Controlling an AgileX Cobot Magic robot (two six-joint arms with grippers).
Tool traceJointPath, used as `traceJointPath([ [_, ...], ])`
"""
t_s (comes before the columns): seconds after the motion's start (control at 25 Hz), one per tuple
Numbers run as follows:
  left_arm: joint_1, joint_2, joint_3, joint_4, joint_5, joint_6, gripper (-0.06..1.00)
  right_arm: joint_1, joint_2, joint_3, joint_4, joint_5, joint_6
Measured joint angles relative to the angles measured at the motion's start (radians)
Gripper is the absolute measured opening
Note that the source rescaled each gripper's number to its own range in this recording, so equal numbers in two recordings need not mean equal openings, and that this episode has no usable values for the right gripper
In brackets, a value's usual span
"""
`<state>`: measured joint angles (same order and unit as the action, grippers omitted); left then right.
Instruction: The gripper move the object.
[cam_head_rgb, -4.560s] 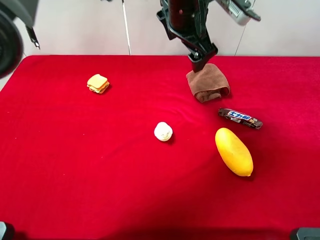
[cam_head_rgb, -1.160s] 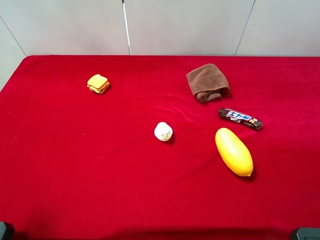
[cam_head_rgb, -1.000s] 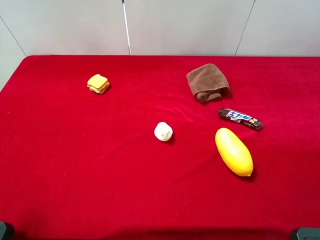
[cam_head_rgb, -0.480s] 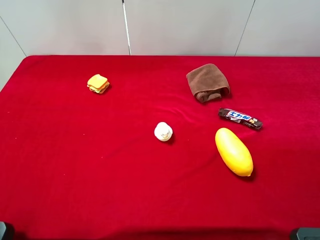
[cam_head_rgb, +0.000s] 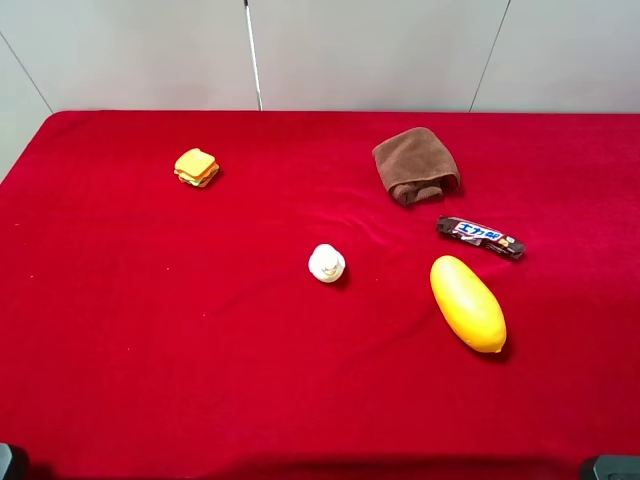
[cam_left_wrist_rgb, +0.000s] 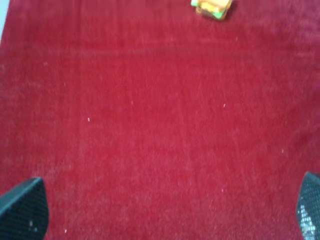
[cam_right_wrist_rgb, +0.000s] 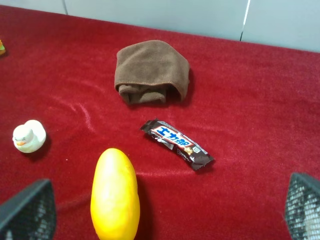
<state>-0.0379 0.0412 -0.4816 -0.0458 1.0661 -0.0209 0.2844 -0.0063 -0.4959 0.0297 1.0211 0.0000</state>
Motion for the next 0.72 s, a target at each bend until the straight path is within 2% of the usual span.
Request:
traceJointPath([
  [0.72,0.001,-0.045,0.001,-0.002,0.0,0.001,1.0,0.0,0.0,0.0,0.0,-0.001,0.0],
])
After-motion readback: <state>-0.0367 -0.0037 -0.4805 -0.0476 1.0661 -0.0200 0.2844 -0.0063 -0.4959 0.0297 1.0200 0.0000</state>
